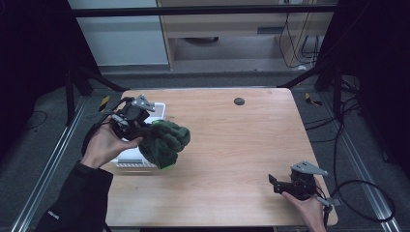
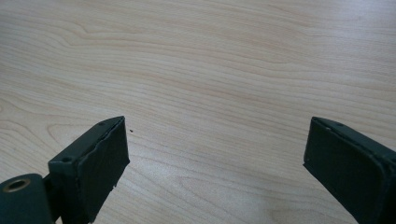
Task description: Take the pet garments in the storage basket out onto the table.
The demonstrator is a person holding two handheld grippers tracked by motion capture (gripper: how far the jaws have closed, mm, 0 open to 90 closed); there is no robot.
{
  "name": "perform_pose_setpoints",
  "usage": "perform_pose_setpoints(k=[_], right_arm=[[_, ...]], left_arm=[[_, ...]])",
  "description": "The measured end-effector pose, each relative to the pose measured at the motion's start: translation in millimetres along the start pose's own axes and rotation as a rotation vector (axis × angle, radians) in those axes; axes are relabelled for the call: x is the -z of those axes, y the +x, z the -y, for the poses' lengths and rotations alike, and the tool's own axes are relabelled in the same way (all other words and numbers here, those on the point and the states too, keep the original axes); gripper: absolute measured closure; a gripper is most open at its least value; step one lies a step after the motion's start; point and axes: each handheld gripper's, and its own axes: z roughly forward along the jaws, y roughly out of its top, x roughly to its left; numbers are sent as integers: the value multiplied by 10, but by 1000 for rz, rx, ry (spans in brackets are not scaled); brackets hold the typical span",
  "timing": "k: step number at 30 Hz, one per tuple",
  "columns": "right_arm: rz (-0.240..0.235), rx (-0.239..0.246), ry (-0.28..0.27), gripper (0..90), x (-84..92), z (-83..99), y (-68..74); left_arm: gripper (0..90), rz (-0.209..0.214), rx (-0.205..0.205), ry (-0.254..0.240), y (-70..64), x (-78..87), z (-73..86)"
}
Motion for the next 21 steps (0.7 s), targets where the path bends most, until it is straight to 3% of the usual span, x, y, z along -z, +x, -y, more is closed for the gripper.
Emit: perform_pose_setpoints(k=[21], right_arm=[[-2, -8, -4, 66, 15, -2, -11]], left_arm=[[846, 78, -50, 4, -378, -398, -369]])
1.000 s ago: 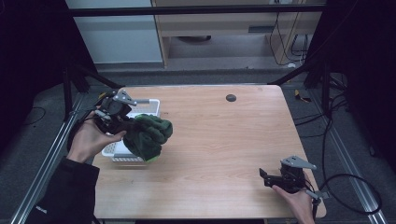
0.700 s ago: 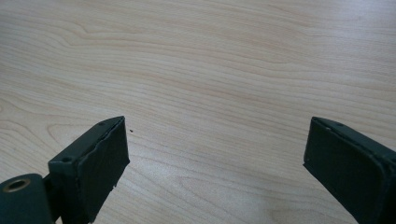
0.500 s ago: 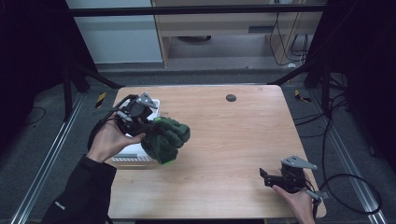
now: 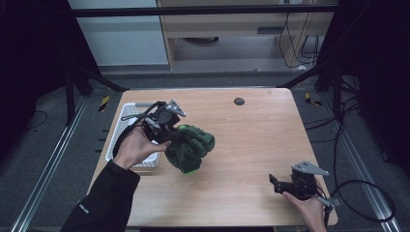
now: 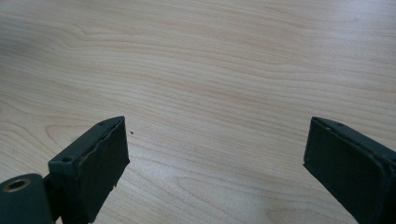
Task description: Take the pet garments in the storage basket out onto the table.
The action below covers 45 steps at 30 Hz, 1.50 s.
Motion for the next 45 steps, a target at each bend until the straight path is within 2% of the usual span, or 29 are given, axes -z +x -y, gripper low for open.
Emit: perform_pose_setpoints(k=[16, 22, 45], right_arm=[[4, 13, -7, 66, 0, 0, -11], [-1, 1, -5, 66, 9, -3, -6], [-2, 11, -8, 66, 3, -2, -6]], left_arm=[[846, 41, -29, 35, -177, -322, -226], [845, 52, -36, 49, -236, -441, -289], [841, 64, -43, 94, -360, -936, -315]])
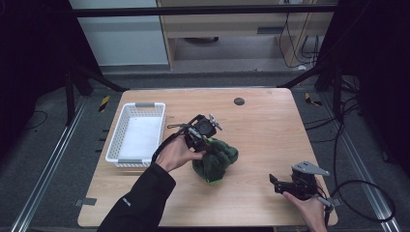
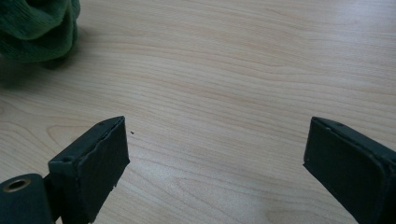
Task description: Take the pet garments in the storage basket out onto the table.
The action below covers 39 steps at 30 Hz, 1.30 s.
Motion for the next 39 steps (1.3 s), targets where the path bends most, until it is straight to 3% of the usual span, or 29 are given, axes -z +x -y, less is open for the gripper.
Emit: perform_pose_setpoints(k=[17, 23, 27, 39], right_arm=[[-5, -3, 0, 62, 2, 0, 2], [0, 7, -3, 61, -3, 4, -6], [0, 6, -1, 60, -6, 5, -5], [1, -4, 0, 56, -3, 6, -6]], left_arm=[[777, 11, 0, 21, 4, -279, 66], [671, 42, 7, 10, -8, -329, 96], [577, 35, 8, -8, -18, -320, 119], [350, 25, 36, -117, 0, -112, 280]])
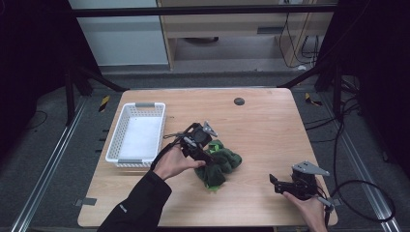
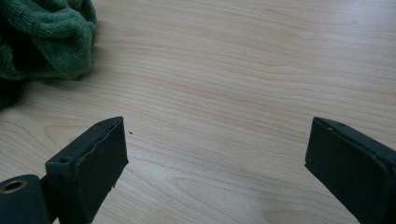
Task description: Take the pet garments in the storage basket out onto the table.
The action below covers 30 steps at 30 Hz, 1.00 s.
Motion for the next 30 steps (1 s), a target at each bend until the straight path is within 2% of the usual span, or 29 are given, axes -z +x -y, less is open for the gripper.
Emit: perform_pose_setpoints(k=[2, 6, 11, 13, 18, 25, 27, 30], right_arm=[[1, 0, -2, 55, 0, 0, 0], [4, -5, -5, 55, 5, -1, -2], [6, -5, -6, 54, 2, 3, -5], [7, -7, -4, 54, 3, 3, -2], [10, -4, -7, 54, 0, 5, -6], [17, 5, -10, 54, -3, 13, -20], [16, 5, -9, 53, -6, 15, -22], [16, 5, -7, 52, -5, 17, -17]], left_arm=[[329, -17, 6, -30, 12, 76, 42], [299, -17, 19, -59, 16, 146, 91], [274, -37, 34, -111, 18, 283, 212], [267, -53, 60, -160, 32, 369, 304], [261, -77, 89, -187, 70, 450, 443], [261, -105, 151, -247, 114, 556, 754], [261, -134, 176, -266, 125, 584, 876], [258, -138, 196, -293, 129, 609, 960]])
